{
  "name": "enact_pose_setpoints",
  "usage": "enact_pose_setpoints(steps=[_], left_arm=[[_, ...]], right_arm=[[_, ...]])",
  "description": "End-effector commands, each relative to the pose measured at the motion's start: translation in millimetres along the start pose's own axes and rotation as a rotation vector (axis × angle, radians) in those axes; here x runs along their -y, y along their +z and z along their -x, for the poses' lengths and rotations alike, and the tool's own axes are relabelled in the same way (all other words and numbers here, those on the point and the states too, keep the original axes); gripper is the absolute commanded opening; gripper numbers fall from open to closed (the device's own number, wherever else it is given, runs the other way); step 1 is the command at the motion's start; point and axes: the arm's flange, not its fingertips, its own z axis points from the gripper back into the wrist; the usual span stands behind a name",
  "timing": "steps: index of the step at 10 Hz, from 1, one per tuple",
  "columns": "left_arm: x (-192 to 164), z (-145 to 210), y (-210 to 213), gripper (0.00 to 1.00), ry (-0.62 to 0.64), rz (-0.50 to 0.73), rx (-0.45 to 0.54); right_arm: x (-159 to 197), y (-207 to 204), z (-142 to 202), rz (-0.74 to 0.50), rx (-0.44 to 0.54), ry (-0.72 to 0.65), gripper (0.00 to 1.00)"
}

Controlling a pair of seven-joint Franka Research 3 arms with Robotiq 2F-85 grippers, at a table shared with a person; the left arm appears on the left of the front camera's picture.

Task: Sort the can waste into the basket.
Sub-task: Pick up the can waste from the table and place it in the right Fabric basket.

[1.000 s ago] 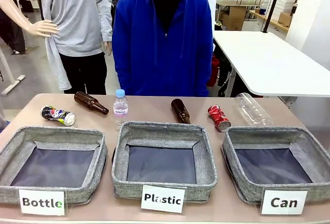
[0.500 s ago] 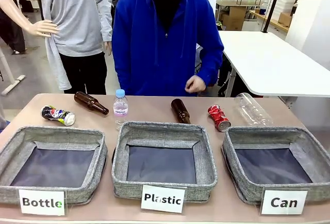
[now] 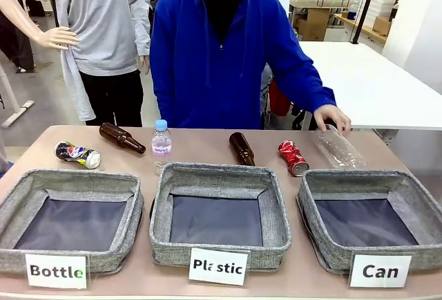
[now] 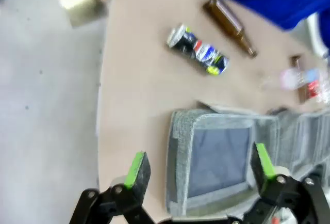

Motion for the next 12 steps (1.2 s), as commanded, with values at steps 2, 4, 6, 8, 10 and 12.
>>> enact_pose_setpoints(steps=[2,4,6,8,10,12], left_arm=[[29,-64,-65,1.00,-0.224,-0.280,-0.249],[55,-68,-117,1.00,-0.308,-0.344,-0.205],[89,-65,-163,1.00,-0.336,-0.288,-0.158],[107,-68,-184,1.00,-0.308,-0.252,-0.063],[98,-71,-168,1.00,-0.356,-0.297,-0.158],[98,-71,-168,1.00,-0.356,-0.297,-0.158]], right_arm=[[-1,0,-3,-0.025,0.009,0.006,1.00],[-1,0,-3,-0.025,0.009,0.006,1.00],[-1,0,-3,-0.025,0.009,0.006,1.00],[-1,0,-3,-0.025,0.009,0.006,1.00],[-1,0,-3,-0.025,0.009,0.006,1.00],[-1,0,-3,-0.025,0.009,0.006,1.00]])
